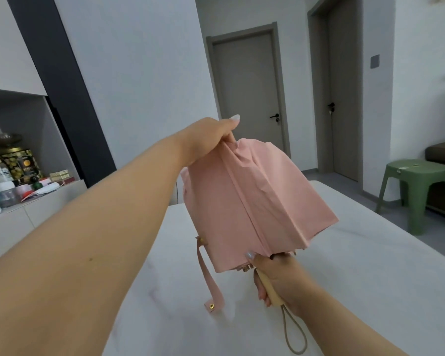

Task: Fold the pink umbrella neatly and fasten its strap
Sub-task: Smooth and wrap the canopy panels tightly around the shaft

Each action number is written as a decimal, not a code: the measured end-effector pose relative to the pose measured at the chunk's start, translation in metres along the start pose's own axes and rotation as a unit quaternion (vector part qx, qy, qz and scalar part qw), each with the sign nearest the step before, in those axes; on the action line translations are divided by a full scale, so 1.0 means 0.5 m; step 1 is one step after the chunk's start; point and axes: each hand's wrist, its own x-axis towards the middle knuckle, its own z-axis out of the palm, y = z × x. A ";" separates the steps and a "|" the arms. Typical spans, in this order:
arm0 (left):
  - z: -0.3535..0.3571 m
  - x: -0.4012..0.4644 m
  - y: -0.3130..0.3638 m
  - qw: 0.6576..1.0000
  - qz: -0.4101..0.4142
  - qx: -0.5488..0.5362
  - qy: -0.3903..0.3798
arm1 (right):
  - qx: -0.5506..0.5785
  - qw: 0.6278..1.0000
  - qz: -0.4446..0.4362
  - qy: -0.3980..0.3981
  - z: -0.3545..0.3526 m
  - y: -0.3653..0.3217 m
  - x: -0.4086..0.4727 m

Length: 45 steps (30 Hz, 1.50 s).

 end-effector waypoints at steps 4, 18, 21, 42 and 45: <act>-0.009 -0.003 0.001 0.987 -0.029 -0.133 -0.085 | 0.009 1.000 0.000 -0.004 -0.001 0.003 0.001; -0.033 -0.041 -0.004 0.975 -0.033 -0.209 -0.070 | -0.039 0.999 0.019 -0.018 0.003 0.008 0.003; -0.039 -0.041 0.003 0.962 -0.029 -0.257 -0.085 | -0.052 0.998 0.013 -0.028 0.006 0.004 -0.002; -0.024 -0.016 -0.012 0.989 0.001 -0.147 -0.011 | 0.036 0.993 0.001 -0.109 0.004 0.002 -0.018; -0.018 -0.016 -0.011 0.989 0.010 -0.149 0.013 | 0.051 0.993 0.000 -0.109 0.002 0.000 -0.019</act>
